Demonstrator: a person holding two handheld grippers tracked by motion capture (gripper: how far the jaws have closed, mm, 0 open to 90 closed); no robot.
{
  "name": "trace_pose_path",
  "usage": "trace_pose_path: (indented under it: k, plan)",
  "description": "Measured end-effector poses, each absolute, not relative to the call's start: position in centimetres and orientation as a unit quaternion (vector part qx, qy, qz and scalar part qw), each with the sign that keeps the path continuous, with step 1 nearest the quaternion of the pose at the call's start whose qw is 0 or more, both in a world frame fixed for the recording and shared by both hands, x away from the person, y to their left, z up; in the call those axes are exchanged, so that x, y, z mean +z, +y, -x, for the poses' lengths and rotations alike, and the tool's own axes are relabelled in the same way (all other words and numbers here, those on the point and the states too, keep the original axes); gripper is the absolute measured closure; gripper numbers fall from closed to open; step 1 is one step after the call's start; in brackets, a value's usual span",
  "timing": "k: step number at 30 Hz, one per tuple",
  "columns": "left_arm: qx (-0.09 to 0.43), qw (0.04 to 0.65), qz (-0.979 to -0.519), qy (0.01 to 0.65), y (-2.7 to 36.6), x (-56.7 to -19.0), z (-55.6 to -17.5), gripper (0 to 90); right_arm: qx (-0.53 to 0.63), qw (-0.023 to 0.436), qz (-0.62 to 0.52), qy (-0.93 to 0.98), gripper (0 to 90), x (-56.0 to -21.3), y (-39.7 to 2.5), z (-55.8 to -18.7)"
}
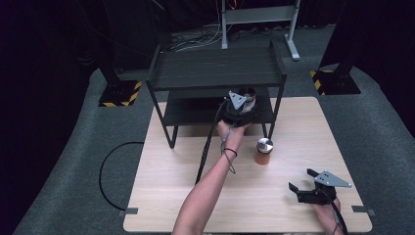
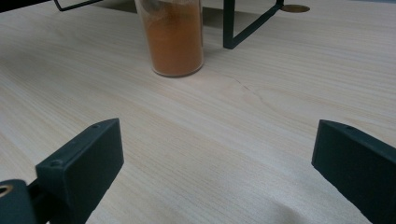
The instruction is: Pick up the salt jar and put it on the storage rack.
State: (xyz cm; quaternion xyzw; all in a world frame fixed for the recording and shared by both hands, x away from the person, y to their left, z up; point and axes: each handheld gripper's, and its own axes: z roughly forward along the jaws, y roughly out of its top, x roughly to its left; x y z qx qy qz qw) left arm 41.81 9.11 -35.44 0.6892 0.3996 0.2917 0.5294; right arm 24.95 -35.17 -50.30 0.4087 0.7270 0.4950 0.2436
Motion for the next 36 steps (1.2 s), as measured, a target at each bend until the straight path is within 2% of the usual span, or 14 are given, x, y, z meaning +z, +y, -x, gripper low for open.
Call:
trace_pose_path:
  k: [17, 36]
  plan:
    - [0.293, 0.508, -0.698, 0.411, 8.2, -35.3, -42.8, 31.4, 0.496, 0.244, -0.408, 0.726, 1.3, -50.3, -35.2, -24.9]
    - [0.295, 0.524, -0.688, 0.407, 8.4, -36.3, -42.9, 31.3, 0.495, 0.244, -0.408, 0.727, 1.3, -50.3, -35.2, -24.9]
